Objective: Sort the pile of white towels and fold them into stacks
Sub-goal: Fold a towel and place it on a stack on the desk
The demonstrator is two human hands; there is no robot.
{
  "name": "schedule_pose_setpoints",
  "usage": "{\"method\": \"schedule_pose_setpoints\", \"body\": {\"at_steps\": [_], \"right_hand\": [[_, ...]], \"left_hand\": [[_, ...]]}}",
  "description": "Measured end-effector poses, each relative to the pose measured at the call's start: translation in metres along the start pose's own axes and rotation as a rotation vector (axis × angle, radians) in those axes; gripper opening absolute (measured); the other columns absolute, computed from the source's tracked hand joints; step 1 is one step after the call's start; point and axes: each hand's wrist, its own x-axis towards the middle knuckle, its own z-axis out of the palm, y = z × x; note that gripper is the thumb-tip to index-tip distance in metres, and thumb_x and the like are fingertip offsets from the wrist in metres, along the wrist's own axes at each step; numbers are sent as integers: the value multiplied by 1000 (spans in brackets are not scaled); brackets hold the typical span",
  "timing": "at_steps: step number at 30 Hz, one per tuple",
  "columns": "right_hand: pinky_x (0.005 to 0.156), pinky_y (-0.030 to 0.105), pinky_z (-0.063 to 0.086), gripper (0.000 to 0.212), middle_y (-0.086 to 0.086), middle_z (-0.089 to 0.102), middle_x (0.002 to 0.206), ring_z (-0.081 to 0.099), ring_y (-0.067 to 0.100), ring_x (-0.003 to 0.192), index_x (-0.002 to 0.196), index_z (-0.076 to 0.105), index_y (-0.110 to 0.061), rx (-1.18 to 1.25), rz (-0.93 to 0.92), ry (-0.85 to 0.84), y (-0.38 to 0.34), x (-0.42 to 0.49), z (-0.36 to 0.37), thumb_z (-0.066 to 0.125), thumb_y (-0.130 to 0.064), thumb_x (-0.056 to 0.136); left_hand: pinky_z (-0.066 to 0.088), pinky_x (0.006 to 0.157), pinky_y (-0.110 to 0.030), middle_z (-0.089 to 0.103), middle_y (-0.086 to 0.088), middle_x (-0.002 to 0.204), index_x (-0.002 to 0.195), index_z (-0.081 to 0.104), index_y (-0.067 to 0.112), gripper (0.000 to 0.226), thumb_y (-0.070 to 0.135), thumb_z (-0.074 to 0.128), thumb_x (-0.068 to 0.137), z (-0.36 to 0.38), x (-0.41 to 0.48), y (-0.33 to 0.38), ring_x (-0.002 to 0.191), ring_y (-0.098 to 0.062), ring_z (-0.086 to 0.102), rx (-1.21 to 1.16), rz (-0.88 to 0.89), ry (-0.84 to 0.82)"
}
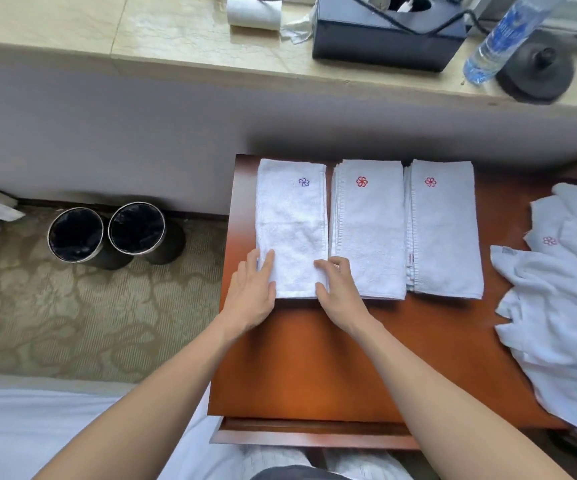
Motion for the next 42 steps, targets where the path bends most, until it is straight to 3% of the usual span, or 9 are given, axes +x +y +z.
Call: {"method": "schedule_pose_setpoints", "body": {"at_steps": [2,4,9,13,20,30,34,39,42], "right_hand": [[109,29,38,46,0,32,139,41,19,127,144,51,-13,-11,19,-18,0,-13,0,53,-9,98],[111,39,41,46,0,35,137,44,21,127,143,52,-14,-16,23,-28,2,-34,-3,53,-9,98],[118,32,32,49,2,40,146,42,19,137,150,47,-16,-104,-3,-61,30,-97,-19,51,-15,101],[119,37,34,48,2,42,154,41,20,140,152,45,-17,-247,-38,8,63,-145,-43,48,-22,104],[124,36,24,49,-2,38,162,31,16,150,154,43,-23,-268,33,123,181,-252,-96,49,-31,106],[124,38,26,47,-1,42,157,35,18,147,151,46,-19,-141,185,313,328,-373,-208,51,-25,105],[122,35,20,46,-2,41,157,31,17,148,149,47,-17,-65,231,360,355,-389,-233,53,-21,104],[122,34,24,43,-6,43,154,35,13,145,147,50,-22,-38,236,414,379,-373,-278,52,-23,104],[122,33,24,43,-6,43,154,35,12,145,148,49,-22,-61,270,429,394,-367,-309,51,-23,105]], "left_hand": [[28,113,-45,13,-17,163,161,22,19,64,28,46,102,3,-13,5,137,-36,30,69,-46,20],[20,120,-48,7,-18,166,156,30,19,58,26,46,101,3,-29,12,147,-38,18,103,-47,34],[8,125,-50,0,-15,169,157,31,19,57,25,45,102,18,-81,47,155,-37,-1,210,60,1],[2,127,-51,-2,-11,171,161,24,21,60,31,41,104,34,-112,85,158,-32,-6,268,76,-8],[3,127,-51,3,-9,172,161,24,20,61,37,39,105,105,-174,227,158,-29,0,289,103,-16],[10,126,-51,24,-4,168,157,34,20,58,34,46,102,172,-182,447,156,-27,15,295,480,-30],[15,124,-48,35,-5,163,152,42,17,52,32,48,102,186,-179,492,152,-28,27,267,558,-12],[12,125,-44,30,1,165,154,38,22,52,38,41,105,203,-137,533,154,-21,21,198,583,-15],[18,123,-44,35,-1,163,152,43,21,51,37,43,104,211,-109,562,152,-24,28,166,641,-31]]}}
